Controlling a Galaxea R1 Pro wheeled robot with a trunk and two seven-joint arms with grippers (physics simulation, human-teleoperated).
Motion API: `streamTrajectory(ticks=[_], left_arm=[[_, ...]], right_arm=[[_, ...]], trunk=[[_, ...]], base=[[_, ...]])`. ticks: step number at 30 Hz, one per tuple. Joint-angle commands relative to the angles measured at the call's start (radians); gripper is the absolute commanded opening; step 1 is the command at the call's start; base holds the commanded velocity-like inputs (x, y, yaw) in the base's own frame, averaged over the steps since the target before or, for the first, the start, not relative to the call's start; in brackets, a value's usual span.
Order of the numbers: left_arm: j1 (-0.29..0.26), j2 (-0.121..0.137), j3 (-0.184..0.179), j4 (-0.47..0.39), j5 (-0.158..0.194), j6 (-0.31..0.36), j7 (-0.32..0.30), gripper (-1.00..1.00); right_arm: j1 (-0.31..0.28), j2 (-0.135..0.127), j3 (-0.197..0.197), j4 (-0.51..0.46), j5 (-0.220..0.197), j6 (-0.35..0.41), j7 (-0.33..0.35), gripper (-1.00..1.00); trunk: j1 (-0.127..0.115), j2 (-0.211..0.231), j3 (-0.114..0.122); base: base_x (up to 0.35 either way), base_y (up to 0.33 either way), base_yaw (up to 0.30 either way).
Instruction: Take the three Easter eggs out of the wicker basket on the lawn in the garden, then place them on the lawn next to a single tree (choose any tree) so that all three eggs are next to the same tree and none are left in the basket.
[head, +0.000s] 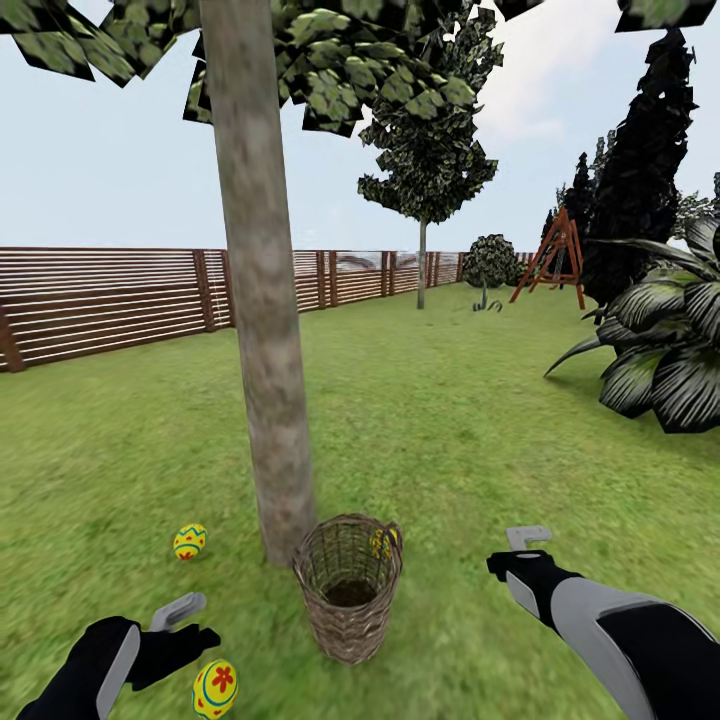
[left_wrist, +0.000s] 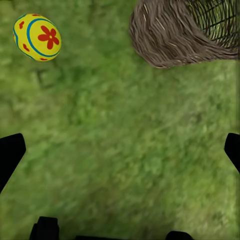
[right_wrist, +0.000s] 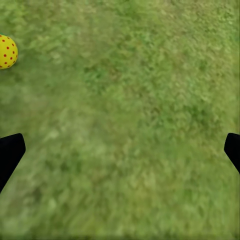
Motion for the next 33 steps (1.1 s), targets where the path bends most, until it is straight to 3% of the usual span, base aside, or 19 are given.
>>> streamTrajectory(ticks=[1, 33], left_arm=[[-0.001, -0.001, 0.002, -0.001, 0.004, 0.006, -0.001, 1.0], [-0.001, 0.001, 0.002, 0.001, 0.003, 0.006, 0.0, 1.0]], right_arm=[[-0.001, 0.0, 0.009, 0.001, -0.01, 0.002, -0.001, 1.0], [0.002, 0.0, 0.009, 0.003, -0.009, 0.013, 0.002, 1.0]], trunk=[[-0.004, 0.007, 0.002], [-0.127, 0.231, 0.102]], base=[[0.0, 0.0, 0.0], [0.0, 0.0, 0.0]])
